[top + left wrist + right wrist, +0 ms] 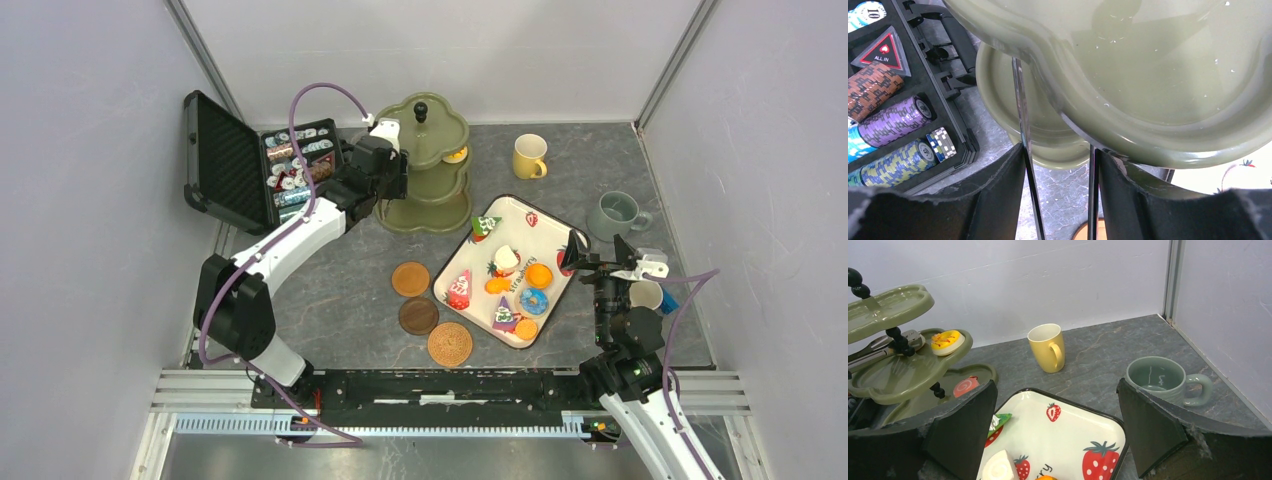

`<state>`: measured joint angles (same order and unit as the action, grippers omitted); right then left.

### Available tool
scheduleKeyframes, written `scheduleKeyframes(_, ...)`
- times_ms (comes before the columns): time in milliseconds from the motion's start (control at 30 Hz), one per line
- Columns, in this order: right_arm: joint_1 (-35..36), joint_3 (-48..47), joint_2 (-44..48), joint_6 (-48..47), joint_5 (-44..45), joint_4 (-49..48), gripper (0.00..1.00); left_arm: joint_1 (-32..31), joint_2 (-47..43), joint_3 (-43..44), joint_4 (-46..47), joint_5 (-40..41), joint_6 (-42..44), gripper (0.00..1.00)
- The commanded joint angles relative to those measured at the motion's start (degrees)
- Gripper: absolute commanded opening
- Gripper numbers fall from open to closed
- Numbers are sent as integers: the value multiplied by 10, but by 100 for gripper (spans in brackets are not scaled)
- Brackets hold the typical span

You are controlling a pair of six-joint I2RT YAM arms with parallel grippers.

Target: Serve the afternoon tea

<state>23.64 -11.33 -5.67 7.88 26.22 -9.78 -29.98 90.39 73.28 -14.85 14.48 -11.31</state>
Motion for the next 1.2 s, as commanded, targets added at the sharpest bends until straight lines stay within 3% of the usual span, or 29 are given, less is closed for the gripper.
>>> scheduleKeyframes(0,4,5,5,6,12,-13,98,2,-32,15,18,-3,3,61)
scheduleKeyframes(267,4,5,5,6,10,-13,98,2,-56,15,-1,-2,-12,58)
scheduleKeyframes(667,4,8,3,6,12,-15,98,2,-156,-52,-64,7,-35,54)
scheduleKeyframes(1167,4,6,-10,7,9,-16,98,1,-328,-95,-237,-65,-78,53)
